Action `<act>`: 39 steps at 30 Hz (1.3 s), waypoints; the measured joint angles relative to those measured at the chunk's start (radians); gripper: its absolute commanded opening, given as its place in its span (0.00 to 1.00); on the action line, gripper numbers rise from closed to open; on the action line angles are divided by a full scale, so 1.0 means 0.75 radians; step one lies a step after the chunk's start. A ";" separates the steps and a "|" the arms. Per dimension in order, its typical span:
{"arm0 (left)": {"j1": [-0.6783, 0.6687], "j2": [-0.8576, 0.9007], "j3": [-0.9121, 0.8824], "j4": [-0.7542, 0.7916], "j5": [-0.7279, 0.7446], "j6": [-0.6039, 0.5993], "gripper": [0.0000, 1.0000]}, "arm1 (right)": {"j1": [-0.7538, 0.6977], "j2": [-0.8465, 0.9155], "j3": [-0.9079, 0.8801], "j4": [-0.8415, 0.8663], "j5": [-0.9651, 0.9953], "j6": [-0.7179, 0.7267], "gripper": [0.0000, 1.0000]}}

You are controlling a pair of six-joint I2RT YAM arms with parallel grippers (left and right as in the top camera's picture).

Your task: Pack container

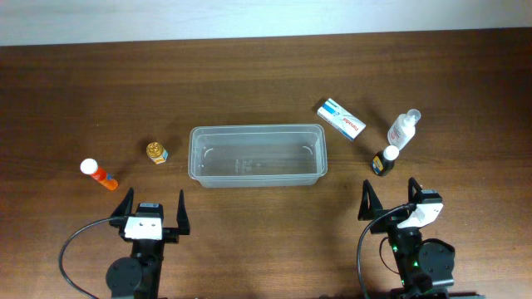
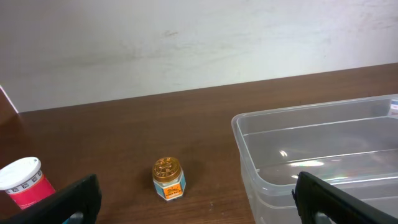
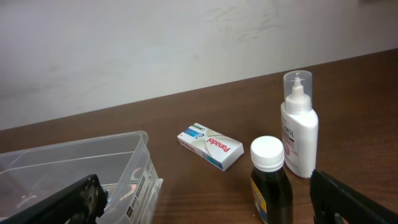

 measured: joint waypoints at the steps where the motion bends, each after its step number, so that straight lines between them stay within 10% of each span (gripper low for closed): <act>1: 0.000 0.000 0.001 -0.001 -0.001 0.000 0.99 | 0.000 0.000 0.000 0.000 0.000 0.000 0.98; 39: 0.000 0.000 0.000 -0.001 0.000 0.000 1.00 | 0.002 0.201 0.301 -0.256 -0.028 -0.052 0.98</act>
